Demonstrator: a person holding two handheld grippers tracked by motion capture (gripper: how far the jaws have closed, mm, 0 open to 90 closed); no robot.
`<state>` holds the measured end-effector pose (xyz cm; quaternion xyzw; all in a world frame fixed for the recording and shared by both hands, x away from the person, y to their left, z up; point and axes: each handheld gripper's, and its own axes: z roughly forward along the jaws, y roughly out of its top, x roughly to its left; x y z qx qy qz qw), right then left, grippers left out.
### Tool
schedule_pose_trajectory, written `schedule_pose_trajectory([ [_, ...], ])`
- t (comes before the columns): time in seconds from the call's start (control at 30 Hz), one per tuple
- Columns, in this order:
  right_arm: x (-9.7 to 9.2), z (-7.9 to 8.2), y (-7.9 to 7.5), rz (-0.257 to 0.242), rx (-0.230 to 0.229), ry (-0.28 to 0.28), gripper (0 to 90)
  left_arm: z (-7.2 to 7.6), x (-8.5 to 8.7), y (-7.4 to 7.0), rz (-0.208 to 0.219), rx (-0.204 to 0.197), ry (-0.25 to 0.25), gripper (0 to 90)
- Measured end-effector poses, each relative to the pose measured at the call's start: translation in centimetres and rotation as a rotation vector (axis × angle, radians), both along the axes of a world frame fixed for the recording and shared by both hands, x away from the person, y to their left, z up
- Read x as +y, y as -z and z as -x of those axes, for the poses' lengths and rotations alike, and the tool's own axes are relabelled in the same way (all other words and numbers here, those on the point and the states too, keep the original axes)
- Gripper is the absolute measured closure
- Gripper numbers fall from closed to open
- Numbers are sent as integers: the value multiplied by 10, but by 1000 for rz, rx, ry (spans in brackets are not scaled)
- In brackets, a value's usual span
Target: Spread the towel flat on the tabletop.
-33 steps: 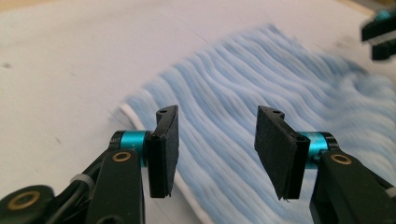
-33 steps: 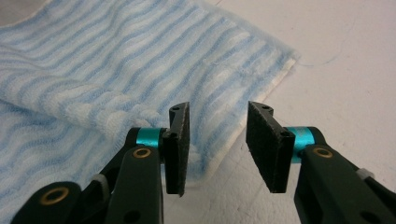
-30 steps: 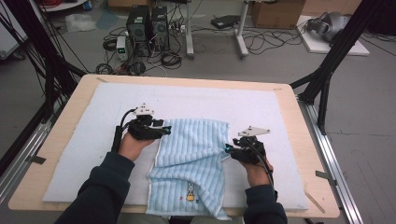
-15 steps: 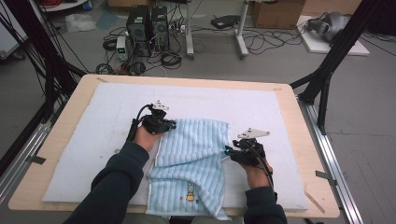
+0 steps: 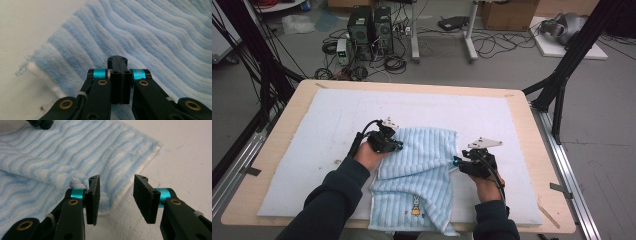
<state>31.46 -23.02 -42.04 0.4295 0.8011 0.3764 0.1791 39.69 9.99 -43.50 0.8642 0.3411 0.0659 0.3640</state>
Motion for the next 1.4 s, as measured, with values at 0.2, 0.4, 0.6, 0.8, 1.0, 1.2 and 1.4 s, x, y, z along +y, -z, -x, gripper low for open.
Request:
schedule_pose_trajectory([
  [0.2, 3, -1, 0, -14, 0, 4, 536, -4, 11, -13, 58, -180, -147, 656],
  [0.4, 16, -11, 9, 1, 23, -14, 528, -17, 13, 1, 7, -118, -204, 518],
  [0.6, 25, -22, 19, 36, 70, -57, 740, -10, 7, 1, -70, -130, -110, 861],
  [0.8, 26, -12, 9, 92, 81, -114, 849, 9, 9, -7, -56, -106, -46, 872],
  [1.0, 15, -4, 8, 95, 149, -107, 815, 17, 15, -6, -10, -20, -48, 690],
  [1.2, 12, -7, 1, 55, 91, -92, 674, 1, 33, -22, 129, -116, -233, 520],
  [1.4, 4, -14, -7, 16, 21, -29, 610, -16, 38, -5, 124, -46, -308, 526],
])
